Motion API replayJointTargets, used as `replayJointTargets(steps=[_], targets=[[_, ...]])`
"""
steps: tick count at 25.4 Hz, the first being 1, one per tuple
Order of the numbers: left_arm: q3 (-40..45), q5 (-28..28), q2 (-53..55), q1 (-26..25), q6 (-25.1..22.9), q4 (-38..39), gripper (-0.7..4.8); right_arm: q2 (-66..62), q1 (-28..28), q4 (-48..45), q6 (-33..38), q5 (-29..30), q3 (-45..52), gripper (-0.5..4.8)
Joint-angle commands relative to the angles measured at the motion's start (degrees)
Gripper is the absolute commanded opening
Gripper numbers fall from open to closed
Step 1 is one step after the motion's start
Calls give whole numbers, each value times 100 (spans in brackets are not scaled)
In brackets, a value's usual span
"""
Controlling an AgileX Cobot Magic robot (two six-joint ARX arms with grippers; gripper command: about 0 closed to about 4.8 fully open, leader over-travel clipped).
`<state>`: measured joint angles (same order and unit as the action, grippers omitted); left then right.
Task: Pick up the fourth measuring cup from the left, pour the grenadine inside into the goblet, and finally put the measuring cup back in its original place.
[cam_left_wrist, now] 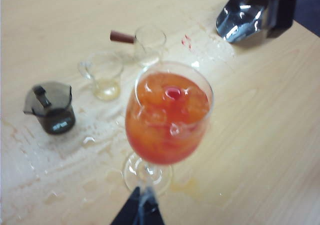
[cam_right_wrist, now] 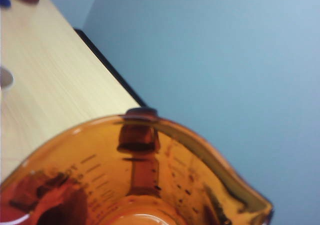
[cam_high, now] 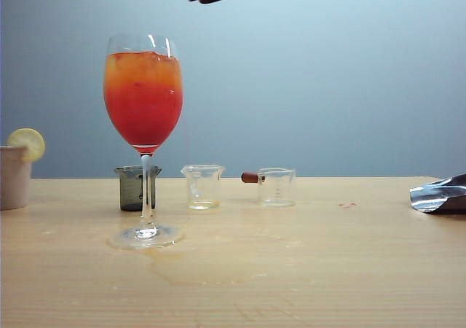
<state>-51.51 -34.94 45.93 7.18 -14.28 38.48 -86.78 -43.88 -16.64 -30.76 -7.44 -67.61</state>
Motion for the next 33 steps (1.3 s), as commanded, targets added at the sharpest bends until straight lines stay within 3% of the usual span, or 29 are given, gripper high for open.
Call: replayJointTargets(steps=[1, 3, 6, 11, 15, 23, 28, 33], targets=[[-28, -98, -22, 133, 341, -562, -5, 168, 382, 197, 1609, 334, 7, 84], [-28, -103, -24, 422, 535, -935, -5, 264, 732, 87, 2216, 673, 170, 84], [-28, 120, -24, 874, 769, -1252, -5, 345, 1023, -92, 2522, 754, 444, 84], [-31, 1414, -20, 2267, 876, -1545, -5, 483, 1674, -501, 2946, 758, 1360, 84], [-28, 1928, -15, 2813, 876, -1550, -5, 466, 2011, -1088, 3080, 739, 1961, 84], [-28, 1971, 0, 2929, 896, -1547, -5, -319, 2820, -2337, 3099, 780, 2686, 84], [-28, 1956, 103, 2929, 898, -1545, -5, -1440, 2865, -3882, 3099, 890, 2664, 84], [-26, 1965, 203, 2929, 896, -1539, -5, -2334, 2868, -4527, 3106, 863, 2422, 84]])
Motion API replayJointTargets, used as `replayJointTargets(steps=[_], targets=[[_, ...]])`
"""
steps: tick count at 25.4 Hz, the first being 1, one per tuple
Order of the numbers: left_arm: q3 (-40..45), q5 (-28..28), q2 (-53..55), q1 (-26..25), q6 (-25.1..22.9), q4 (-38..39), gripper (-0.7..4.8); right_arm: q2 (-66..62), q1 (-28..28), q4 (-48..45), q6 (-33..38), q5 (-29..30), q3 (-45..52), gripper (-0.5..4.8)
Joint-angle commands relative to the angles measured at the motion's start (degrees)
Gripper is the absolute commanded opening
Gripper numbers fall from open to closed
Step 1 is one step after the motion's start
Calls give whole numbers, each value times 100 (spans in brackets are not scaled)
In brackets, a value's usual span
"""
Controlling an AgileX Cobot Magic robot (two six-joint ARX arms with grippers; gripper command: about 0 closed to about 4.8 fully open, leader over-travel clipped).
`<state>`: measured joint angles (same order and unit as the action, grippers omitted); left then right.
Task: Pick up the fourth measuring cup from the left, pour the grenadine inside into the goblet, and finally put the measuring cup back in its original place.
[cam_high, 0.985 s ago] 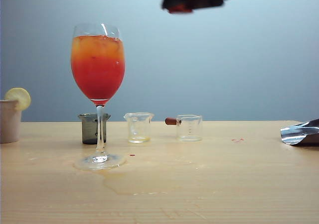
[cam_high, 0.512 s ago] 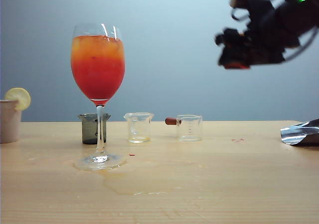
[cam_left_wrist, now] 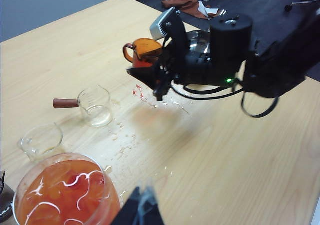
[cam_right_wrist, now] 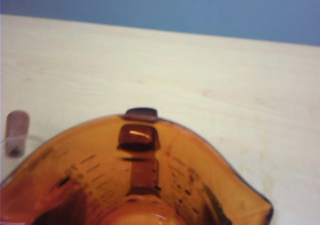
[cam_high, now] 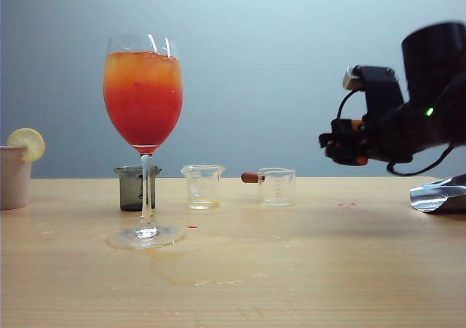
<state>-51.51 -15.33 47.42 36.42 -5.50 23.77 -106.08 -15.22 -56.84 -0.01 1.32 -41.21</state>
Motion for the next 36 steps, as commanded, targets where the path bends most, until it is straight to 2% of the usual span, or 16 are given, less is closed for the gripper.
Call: replayJointTargets(steps=[1, 11, 29, 30, 32, 33, 34, 36], targets=[[-15, 7, 92, 4, 15, -72, -5, -597, 2, -509, 42, -11, -343, 84], [-13, 9, 264, 2, -7, -28, -5, -1296, 13, -461, 44, -28, -1064, 84], [-13, 7, 264, -2, -4, 236, -5, -1803, 11, -210, 48, -2, -1082, 87], [-13, 7, 264, -2, -4, 236, -5, -1792, 11, -216, 46, -4, -1082, 108], [-13, 9, 264, -2, -4, 234, -5, -1770, 11, -216, 48, -7, -1082, 217], [-13, 9, 264, -2, -4, 236, -5, -1742, 11, -212, 74, -7, -1082, 324], [-13, 9, 264, -2, -4, 234, -5, -1716, 9, -199, 142, -7, -1080, 382], [-13, 4, 264, -2, -4, 236, -5, -1650, 7, -109, 203, -7, -1078, 435]])
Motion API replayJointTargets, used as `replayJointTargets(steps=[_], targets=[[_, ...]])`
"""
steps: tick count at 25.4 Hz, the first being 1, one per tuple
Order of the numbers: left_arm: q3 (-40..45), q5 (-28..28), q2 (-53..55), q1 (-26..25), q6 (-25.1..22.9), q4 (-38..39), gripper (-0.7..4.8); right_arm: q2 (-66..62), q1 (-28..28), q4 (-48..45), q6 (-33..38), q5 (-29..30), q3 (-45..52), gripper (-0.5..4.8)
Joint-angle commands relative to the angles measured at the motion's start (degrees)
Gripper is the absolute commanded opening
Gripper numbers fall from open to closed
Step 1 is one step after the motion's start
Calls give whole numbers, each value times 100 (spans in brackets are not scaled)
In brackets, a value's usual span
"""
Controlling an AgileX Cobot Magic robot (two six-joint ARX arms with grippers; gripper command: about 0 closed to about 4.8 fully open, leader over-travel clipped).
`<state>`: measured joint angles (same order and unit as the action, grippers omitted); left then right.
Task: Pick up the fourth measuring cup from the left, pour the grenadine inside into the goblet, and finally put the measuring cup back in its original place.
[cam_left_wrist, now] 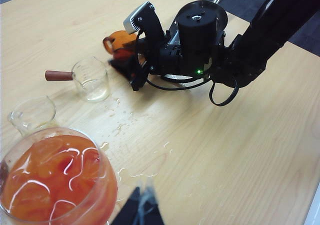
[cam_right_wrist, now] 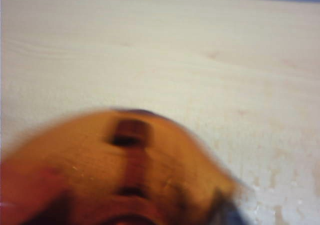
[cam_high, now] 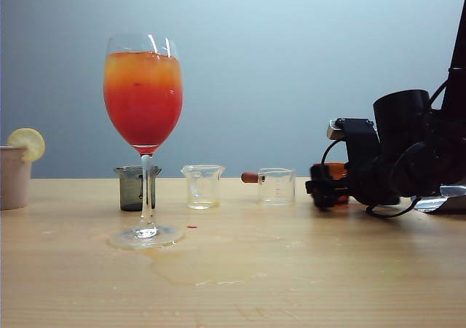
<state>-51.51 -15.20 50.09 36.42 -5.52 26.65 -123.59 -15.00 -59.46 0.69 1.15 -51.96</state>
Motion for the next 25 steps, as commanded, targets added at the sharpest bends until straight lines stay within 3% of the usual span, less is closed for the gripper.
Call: replayJointTargets(steps=[1, 13, 21, 25], targets=[[-13, -9, -2, -2, -2, -50, -5, 131, -20, 205, 133, 13, -4, 437], [-15, -52, -20, 0, 33, -39, -5, 1231, -39, 2227, 129, 46, 111, 429], [-15, -310, -127, 2, 442, 170, -5, 2315, -42, 3912, 157, 140, 389, 425], [-15, -262, -531, 9, 1056, 179, -5, 3108, -39, 4990, 400, 839, 387, 122]])
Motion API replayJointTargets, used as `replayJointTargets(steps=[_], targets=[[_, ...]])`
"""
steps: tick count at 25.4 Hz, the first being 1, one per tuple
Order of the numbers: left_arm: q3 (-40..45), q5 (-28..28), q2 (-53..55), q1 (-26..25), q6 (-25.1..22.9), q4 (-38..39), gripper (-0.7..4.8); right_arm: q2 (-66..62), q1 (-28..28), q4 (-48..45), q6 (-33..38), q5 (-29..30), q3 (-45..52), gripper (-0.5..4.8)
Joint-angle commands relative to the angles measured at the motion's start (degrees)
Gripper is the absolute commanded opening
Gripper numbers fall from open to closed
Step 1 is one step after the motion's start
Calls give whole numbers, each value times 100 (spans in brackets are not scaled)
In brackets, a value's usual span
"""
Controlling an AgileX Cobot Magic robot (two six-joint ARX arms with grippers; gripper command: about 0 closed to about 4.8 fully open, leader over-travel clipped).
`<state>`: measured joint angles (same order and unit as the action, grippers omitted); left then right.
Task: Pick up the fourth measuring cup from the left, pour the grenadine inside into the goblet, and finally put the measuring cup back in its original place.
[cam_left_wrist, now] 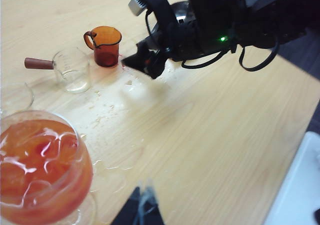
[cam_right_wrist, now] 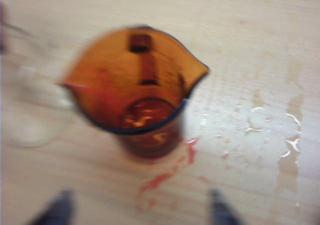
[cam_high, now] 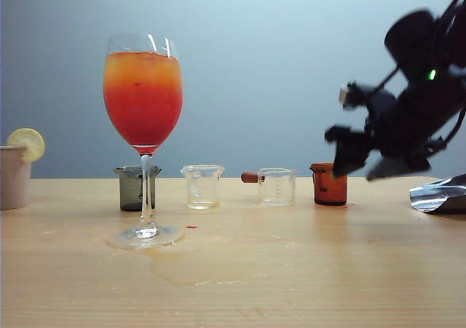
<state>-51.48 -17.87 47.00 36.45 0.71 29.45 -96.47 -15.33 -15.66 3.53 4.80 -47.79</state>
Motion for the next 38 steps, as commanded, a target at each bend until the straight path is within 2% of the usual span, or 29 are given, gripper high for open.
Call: replayJointTargets(steps=[1, 2, 5, 11, 13, 17, 19, 26, 29, 32, 35, 38], targets=[[-17, 13, -361, 4, 496, -127, -5, 612, -7, 890, 114, 623, -31, 27], [-17, 52, -468, 7, 503, -144, -5, 789, -9, 1095, 116, 708, -31, -14], [-17, 721, -1060, 7, 533, 15, -5, 1755, -15, 1845, 94, 846, -17, -6], [-11, 1707, -1694, 4, 533, 693, -5, 3080, -13, 1976, 76, 1093, 236, -6], [98, 1799, -1906, 4, 535, 837, -5, 3740, -13, 1996, 76, 1209, 481, -6], [706, 1611, -2555, 7, 651, 728, -5, 4911, -13, 2020, 144, 1191, 1008, -6], [1180, 1617, -3086, 4, 839, 474, -5, 5595, -13, 2127, 140, 1182, 1279, -6], [2592, 1679, -4341, 4, 850, -1099, -5, 6848, -13, 2367, 140, 1029, 2028, -6], [3375, 1676, -4684, 7, 1244, -1681, -5, 7678, -11, 2354, 144, 763, 2758, -6], [3635, 1729, -4684, 7, 1364, -1718, -5, 8107, -11, 2356, 144, 496, 3095, -6], [3930, 2026, -4684, 7, 1364, -1829, -5, 8553, -9, 2358, 146, -59, 3442, -6], [4280, 2175, -4684, 7, 1364, -2129, -5, 8856, -7, 2358, 236, -221, 3812, -6]])
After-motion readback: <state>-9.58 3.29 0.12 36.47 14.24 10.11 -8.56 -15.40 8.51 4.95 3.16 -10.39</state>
